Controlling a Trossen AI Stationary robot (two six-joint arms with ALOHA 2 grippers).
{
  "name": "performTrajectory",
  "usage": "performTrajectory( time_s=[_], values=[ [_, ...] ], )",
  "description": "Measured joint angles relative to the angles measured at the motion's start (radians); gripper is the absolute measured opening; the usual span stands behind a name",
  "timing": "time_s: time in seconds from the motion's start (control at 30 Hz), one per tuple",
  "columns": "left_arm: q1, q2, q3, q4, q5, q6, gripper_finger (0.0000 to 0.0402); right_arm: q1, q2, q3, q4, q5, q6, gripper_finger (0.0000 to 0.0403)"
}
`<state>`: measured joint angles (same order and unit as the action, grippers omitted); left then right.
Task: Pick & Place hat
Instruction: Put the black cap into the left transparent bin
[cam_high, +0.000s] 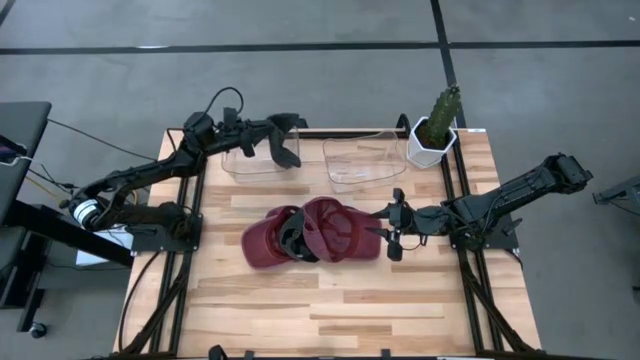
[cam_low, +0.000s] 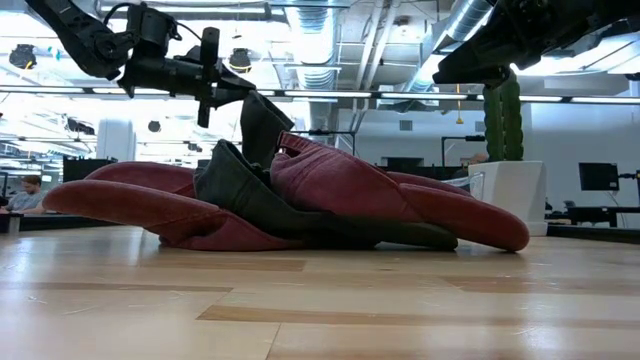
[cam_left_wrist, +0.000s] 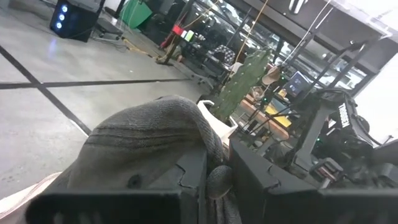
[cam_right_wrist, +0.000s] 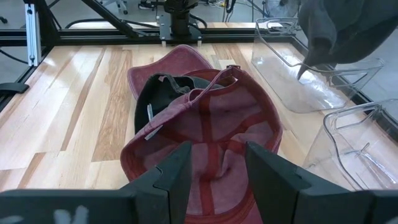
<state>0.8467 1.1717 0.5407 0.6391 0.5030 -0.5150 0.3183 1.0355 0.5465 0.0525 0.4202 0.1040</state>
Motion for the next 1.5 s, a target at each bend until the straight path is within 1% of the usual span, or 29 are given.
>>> performTrajectory(
  time_s=[0.33, 0.47, 0.67, 0.9, 1.17, 1.33, 1.5],
  values=[
    [-0.044, 0.000, 0.000, 0.013, 0.000, -0.007, 0.0055, -0.003, 0.000, 0.000, 0.000, 0.001, -0.010, 0.0140],
    [-0.062, 0.000, 0.000, 0.013, 0.003, -0.007, 0.0056, -0.021, 0.000, 0.000, 0.000, 0.001, -0.010, 0.0140],
    [-0.065, 0.000, 0.000, 0.023, 0.044, -0.012, 0.0055, -0.044, 0.000, 0.000, 0.000, 0.000, -0.010, 0.0140],
    [-0.058, 0.000, 0.000, 0.127, 0.049, -0.085, 0.0055, -0.046, 0.000, 0.000, 0.000, -0.001, -0.009, 0.0140],
    [-0.060, 0.000, 0.056, 0.140, 0.107, -0.130, 0.0055, -0.046, 0.000, 0.000, 0.000, -0.001, -0.009, 0.0140],
    [-0.035, 0.000, 0.096, 0.141, 0.182, -0.131, 0.0054, -0.046, 0.000, 0.000, 0.000, -0.001, -0.008, 0.0140],
    [-0.020, 0.000, 0.114, 0.141, 0.225, -0.145, 0.0054, -0.046, 0.000, 0.000, 0.000, -0.001, -0.008, 0.0140]
  ],
)
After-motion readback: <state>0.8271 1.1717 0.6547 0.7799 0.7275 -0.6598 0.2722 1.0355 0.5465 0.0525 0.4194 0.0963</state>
